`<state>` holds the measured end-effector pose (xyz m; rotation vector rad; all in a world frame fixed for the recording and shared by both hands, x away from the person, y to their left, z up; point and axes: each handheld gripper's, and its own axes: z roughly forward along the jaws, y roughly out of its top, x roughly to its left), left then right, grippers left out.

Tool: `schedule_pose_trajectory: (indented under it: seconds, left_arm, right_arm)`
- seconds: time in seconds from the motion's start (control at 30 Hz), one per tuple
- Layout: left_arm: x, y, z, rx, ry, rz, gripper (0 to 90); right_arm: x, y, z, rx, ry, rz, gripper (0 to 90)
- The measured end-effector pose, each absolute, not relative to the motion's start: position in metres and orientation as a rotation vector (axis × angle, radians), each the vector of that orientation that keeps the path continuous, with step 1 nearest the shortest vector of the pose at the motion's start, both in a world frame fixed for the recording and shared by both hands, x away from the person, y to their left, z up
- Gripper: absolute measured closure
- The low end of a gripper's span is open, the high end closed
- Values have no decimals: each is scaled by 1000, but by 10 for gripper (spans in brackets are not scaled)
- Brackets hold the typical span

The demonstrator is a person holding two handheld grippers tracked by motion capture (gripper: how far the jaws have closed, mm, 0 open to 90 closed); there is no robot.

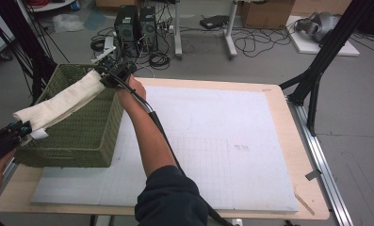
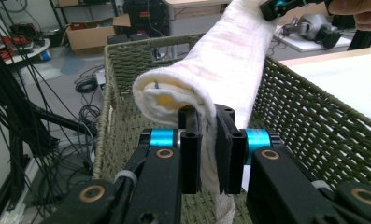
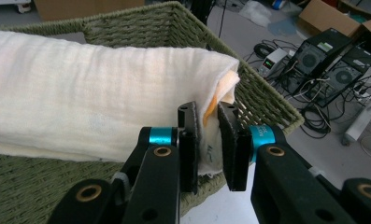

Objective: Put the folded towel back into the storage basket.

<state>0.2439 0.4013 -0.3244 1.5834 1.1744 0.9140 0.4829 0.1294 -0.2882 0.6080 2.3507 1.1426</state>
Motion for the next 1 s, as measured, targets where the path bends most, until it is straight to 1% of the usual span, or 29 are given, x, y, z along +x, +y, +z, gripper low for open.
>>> schedule_pose_trajectory:
  seconds: [0.13,0.2,0.23,0.27,0.3,0.33,0.37,0.43,0.47,0.57,0.73,0.87,0.93,1.0]
  left_arm:
    - [246,404,-325,1596,1183,909,808]
    - [250,406,-327,1601,1202,877,782]
    - [252,407,-327,1604,1209,859,748]
    - [253,409,-326,1611,1212,847,699]
    - [253,410,-325,1605,1203,841,604]
    - [251,413,-324,1593,1190,847,506]
    - [248,414,-322,1579,1180,861,458]
    - [243,416,-318,1559,1161,887,412]
    - [242,417,-316,1563,1154,893,408]
    - [238,417,-314,1560,1135,903,394]
    - [238,411,-318,1548,1125,871,377]
    - [241,403,-321,1498,1126,805,303]
    - [245,396,-322,1505,1113,762,291]
    - [248,388,-323,1505,1106,750,274]
  right_arm:
    - [485,135,-291,599,2355,1131,794]
    - [487,138,-292,594,2358,1119,792]
    - [487,139,-293,582,2360,1115,779]
    - [489,141,-295,568,2370,1113,731]
    - [490,143,-298,559,2378,1105,649]
    - [491,144,-301,559,2373,1073,612]
    - [492,143,-304,562,2378,1066,582]
    - [492,140,-307,591,2373,1080,535]
    - [492,137,-306,594,2370,1082,515]
    - [492,127,-301,601,2356,1091,515]
    - [486,106,-287,617,2326,1130,497]
    - [481,83,-279,633,2325,1194,426]
    - [477,71,-278,598,2347,1202,376]
    - [474,57,-278,585,2378,1202,334]
